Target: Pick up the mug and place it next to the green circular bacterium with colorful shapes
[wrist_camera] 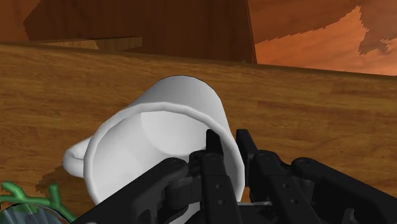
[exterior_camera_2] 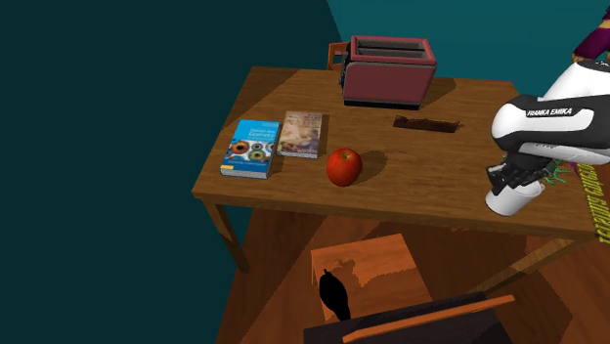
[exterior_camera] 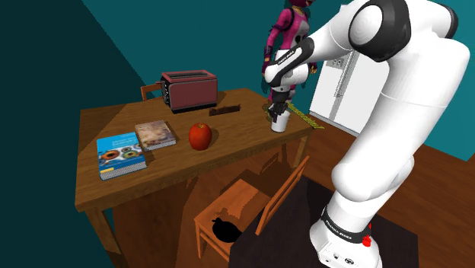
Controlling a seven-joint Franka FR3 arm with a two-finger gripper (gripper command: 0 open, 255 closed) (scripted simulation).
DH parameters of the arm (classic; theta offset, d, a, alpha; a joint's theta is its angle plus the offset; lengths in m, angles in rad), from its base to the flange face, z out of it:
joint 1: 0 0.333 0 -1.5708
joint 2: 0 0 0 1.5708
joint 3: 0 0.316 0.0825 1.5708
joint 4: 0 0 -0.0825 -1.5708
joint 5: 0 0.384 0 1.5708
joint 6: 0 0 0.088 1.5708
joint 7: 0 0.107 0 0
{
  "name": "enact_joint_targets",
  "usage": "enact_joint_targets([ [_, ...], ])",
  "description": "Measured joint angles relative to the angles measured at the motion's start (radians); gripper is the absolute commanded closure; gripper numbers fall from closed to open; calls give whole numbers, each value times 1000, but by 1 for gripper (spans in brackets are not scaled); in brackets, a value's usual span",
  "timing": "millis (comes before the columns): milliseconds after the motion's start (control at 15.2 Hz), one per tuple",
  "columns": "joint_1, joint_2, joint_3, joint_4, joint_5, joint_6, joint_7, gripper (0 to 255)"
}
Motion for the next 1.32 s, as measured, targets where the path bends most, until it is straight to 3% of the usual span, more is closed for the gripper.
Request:
enact_joint_targets([
  [330,0,3,0,-3,0,6,0,255],
  [396,0,3,0,-3,0,6,0,0],
  [792,0,3,0,-3,0,6,0,0],
  [1122,7,-55,6,52,-10,-104,11,0],
  [1320,6,-62,5,56,-11,-116,9,0],
])
